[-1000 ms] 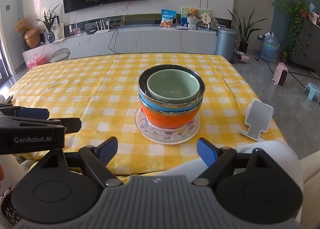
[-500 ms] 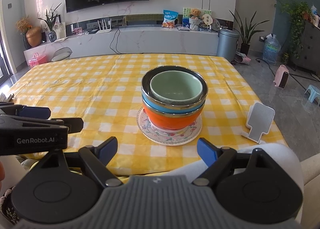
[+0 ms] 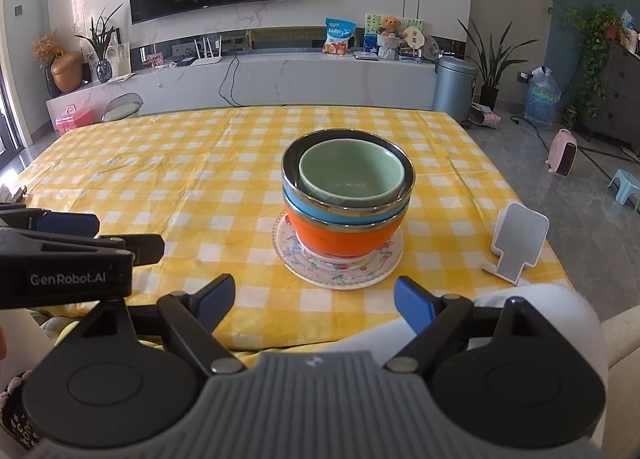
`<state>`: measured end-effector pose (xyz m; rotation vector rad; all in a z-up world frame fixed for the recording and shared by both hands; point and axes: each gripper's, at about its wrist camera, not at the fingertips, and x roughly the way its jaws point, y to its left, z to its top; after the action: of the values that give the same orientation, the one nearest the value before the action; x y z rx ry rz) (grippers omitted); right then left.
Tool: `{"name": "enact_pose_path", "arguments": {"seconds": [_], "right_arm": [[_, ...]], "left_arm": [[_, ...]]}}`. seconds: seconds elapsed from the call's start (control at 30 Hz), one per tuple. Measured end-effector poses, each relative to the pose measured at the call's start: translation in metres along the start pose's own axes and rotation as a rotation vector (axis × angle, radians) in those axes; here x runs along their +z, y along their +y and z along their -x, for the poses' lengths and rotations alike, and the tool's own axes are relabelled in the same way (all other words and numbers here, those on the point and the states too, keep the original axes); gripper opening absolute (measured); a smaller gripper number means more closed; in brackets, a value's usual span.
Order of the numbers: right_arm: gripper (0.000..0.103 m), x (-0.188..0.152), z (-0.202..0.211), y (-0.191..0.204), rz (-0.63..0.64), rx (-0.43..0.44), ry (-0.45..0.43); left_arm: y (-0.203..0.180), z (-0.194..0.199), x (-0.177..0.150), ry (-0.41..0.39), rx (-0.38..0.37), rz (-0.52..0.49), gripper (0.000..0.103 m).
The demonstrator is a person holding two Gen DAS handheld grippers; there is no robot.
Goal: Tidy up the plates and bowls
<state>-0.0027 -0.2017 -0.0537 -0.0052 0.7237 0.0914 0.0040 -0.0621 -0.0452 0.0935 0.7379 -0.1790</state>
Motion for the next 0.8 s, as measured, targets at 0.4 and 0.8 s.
{"name": "enact_pose_path", "arguments": {"seconds": [0.4,0.8], "right_arm": [[0.085,-0.0008,0.0011,0.0008,0.009,0.002,0.002],[0.086,-0.0018,-0.0002,0.0003,0.014,0.003,0.008]], "left_arm": [[0.0006,0.0005,0.0003,0.001,0.004,0.003,0.084],[0.002,0.0019,-0.0006,0.0,0.002,0.002,0.084]]}}
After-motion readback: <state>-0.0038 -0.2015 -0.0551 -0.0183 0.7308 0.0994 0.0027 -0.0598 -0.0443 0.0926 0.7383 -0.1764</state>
